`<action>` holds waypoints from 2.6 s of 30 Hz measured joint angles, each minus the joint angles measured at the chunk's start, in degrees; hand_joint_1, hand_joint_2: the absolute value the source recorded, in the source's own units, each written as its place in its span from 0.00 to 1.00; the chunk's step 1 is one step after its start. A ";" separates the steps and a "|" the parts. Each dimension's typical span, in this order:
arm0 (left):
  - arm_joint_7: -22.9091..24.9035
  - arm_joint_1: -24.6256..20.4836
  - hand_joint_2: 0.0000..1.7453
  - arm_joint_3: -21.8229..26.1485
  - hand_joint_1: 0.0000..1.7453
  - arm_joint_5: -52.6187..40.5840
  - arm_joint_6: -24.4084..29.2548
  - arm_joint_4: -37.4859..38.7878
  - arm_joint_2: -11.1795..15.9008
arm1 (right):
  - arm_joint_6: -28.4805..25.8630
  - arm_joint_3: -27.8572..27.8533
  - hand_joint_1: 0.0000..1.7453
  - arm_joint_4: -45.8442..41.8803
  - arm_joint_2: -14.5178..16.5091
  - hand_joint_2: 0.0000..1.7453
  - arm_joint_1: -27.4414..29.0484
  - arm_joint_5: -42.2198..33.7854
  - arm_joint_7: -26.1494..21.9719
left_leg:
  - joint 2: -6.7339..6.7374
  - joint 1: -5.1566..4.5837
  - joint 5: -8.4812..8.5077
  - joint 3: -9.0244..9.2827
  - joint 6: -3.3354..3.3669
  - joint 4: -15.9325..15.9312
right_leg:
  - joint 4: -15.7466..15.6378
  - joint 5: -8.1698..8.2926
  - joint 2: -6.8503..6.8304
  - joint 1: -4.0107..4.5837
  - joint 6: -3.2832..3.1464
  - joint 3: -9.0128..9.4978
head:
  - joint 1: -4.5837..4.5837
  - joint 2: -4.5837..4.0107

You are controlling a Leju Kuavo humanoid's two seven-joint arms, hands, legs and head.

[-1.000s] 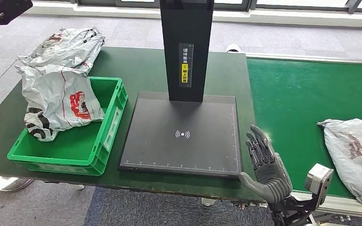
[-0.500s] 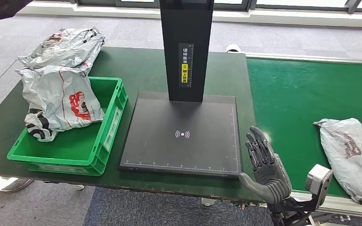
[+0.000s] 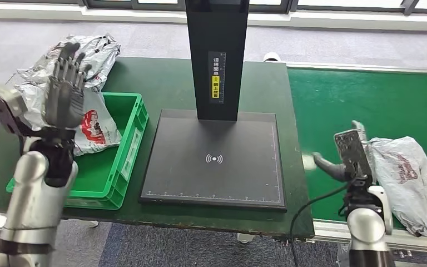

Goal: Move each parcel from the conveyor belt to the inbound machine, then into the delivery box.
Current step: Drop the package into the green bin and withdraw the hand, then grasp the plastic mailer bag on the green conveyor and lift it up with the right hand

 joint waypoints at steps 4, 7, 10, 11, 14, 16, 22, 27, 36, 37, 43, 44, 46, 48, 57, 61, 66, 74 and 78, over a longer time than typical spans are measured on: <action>0.25 9.75 1.00 -2.54 0.00 0.45 -1.48 -7.45 -5.63 | -2.98 -2.60 0.00 13.06 -6.98 1.00 -9.13 10.10 4.21 | -0.18 -0.08 -0.04 -0.19 0.29 0.11 | -0.04 0.01 -0.16 -0.11 0.26 0.00 | 0.01 0.02; 0.27 14.68 1.00 -3.65 0.00 1.25 -3.22 -10.43 -8.11 | -4.56 -2.82 0.00 22.61 -11.42 1.00 -13.87 14.68 6.09 | -0.35 -0.11 -0.05 -0.25 0.38 0.14 | -0.04 -0.01 -0.35 -0.13 0.34 0.00 | 0.01 0.00; 0.13 17.70 1.00 -4.07 0.00 1.76 -4.12 -11.92 -9.31 | -4.98 -2.82 0.00 29.20 -14.05 1.00 -16.40 16.88 7.11 | -0.46 -0.10 -0.05 -0.28 0.39 0.14 | -0.04 -0.03 -0.49 -0.11 0.36 0.00 | 0.01 0.00; 0.07 18.42 1.00 -4.11 0.00 1.92 -4.35 -12.22 -9.54 | -4.93 -2.82 0.00 30.79 -14.65 1.00 -16.88 17.46 7.55 | -0.49 -0.10 -0.05 -0.29 0.39 0.13 | -0.04 -0.04 -0.53 -0.10 0.37 0.00 | 0.01 0.01; -0.03 20.05 1.00 -4.16 0.00 2.21 -4.64 -12.81 -10.01 | -4.85 -2.82 0.00 34.57 -15.96 1.00 -17.88 18.29 8.14 | -0.53 -0.06 -0.03 -0.30 0.36 0.10 | -0.04 -0.06 -0.62 -0.04 0.36 -0.01 | 0.01 0.01; -0.05 20.60 1.00 -4.21 0.00 2.27 -4.78 -13.05 -10.25 | -4.74 -2.82 0.00 36.35 -16.42 1.00 -18.44 18.67 8.37 | -0.54 -0.02 -0.02 -0.31 0.35 0.09 | -0.04 -0.06 -0.65 -0.03 0.36 -0.01 | 0.01 0.00; -1.86 22.27 1.00 -4.22 0.00 4.24 -6.33 -13.18 -10.57 | 1.08 -2.35 0.00 42.37 -17.47 1.00 -20.48 20.42 9.34 | -0.56 -0.01 0.01 -0.33 0.34 0.09 | -0.04 -0.06 -0.67 -0.03 0.36 0.00 | 0.01 0.00; -3.38 23.41 1.00 -4.22 0.00 4.84 -7.66 -12.46 -10.61 | 7.45 -0.74 0.00 48.38 -18.04 1.00 -21.12 20.14 8.93 | -0.77 -0.02 0.03 -0.38 0.37 0.10 | -0.04 -0.06 -0.82 -0.04 0.36 0.01 | 0.01 0.00; -4.82 25.89 1.00 -3.36 0.00 5.83 -8.64 -11.84 -10.67 | 11.52 2.04 0.00 51.86 -18.60 1.00 -19.99 19.67 9.33 | -0.79 -0.01 0.04 -0.41 0.37 0.09 | -0.04 -0.08 -0.83 -0.03 0.36 -0.02 | 0.01 0.01; -4.82 26.30 1.00 -3.14 0.00 5.78 -8.55 -12.00 -10.73 | 11.52 2.09 0.00 51.88 -18.63 1.00 -19.75 19.45 9.54 | -0.79 -0.01 0.04 -0.42 0.37 0.09 | -0.04 -0.08 -0.83 -0.03 0.36 -0.02 | 0.01 0.01; -4.81 27.58 1.00 -2.22 0.00 5.39 -8.43 -12.71 -10.98 | 11.52 2.13 0.00 51.88 -18.83 1.00 -18.86 18.90 10.16 | -0.79 -0.01 0.04 -0.43 0.37 0.09 | -0.04 -0.08 -0.84 -0.04 0.36 -0.01 | 0.01 0.01; -4.81 27.71 1.00 -2.15 0.00 5.38 -8.43 -12.76 -11.00 | 11.51 2.13 0.00 51.88 -18.86 1.00 -18.78 18.89 10.18 | -0.79 -0.01 0.04 -0.43 0.37 0.09 | -0.04 -0.08 -0.84 -0.04 0.36 -0.01 | 0.01 0.02; -4.74 28.00 1.00 -2.04 0.00 5.36 -8.42 -12.95 -11.05 | 11.43 2.13 0.00 51.81 -18.88 1.00 -18.57 18.73 10.41 | -0.79 -0.01 0.04 -0.42 0.37 0.09 | -0.04 -0.08 -0.84 -0.04 0.36 -0.01 | 0.01 0.01; -4.64 28.32 1.00 -1.83 0.00 5.35 -8.41 -13.18 -11.20 | 11.31 2.13 0.00 51.24 -18.94 1.00 -17.98 18.40 11.04 | -0.80 -0.01 0.05 -0.42 0.38 0.09 | -0.04 -0.08 -0.86 -0.04 0.36 -0.01 | 0.01 -0.01; -4.37 30.29 1.00 -0.55 0.00 5.09 -8.97 -14.57 -11.99 | 11.78 2.10 0.00 43.35 -19.81 1.00 -13.74 18.80 15.02 | -0.80 -0.01 0.04 -0.43 0.38 0.09 | -0.04 -0.12 -0.87 -0.03 0.38 -0.03 | 0.01 0.00; -4.04 30.48 1.00 0.08 0.00 4.82 -9.59 -14.83 -12.51 | 12.83 1.80 0.00 40.58 -19.98 1.00 -11.96 19.34 15.50 | -0.80 -0.01 0.04 -0.43 0.38 0.09 | -0.04 -0.12 -0.87 -0.03 0.39 -0.02 | 0.01 0.01; -3.85 30.59 1.00 0.41 0.00 3.96 -10.23 -14.88 -12.94 | 14.96 1.15 0.00 39.33 -19.90 1.00 -10.11 19.93 14.75 | -0.81 -0.01 0.04 -0.43 0.38 0.09 | -0.04 -0.12 -0.88 -0.03 0.39 -0.01 | 0.01 0.00; -3.87 30.59 1.00 0.50 0.00 3.80 -10.76 -14.85 -13.23 | 16.94 1.11 0.00 39.19 -19.50 1.00 -8.56 19.39 12.87 | -0.80 -0.01 0.04 -0.44 0.38 0.09 | -0.04 -0.13 -0.88 -0.03 0.39 -0.02 | 0.01 0.00; -4.06 30.59 1.00 0.50 0.00 3.44 -11.06 -14.76 -13.23 | 18.38 1.11 0.00 39.58 -19.09 1.00 -8.28 18.46 10.71 | -0.80 -0.01 0.04 -0.43 0.38 0.08 | -0.04 -0.13 -0.88 -0.03 0.39 -0.02 | 0.01 0.01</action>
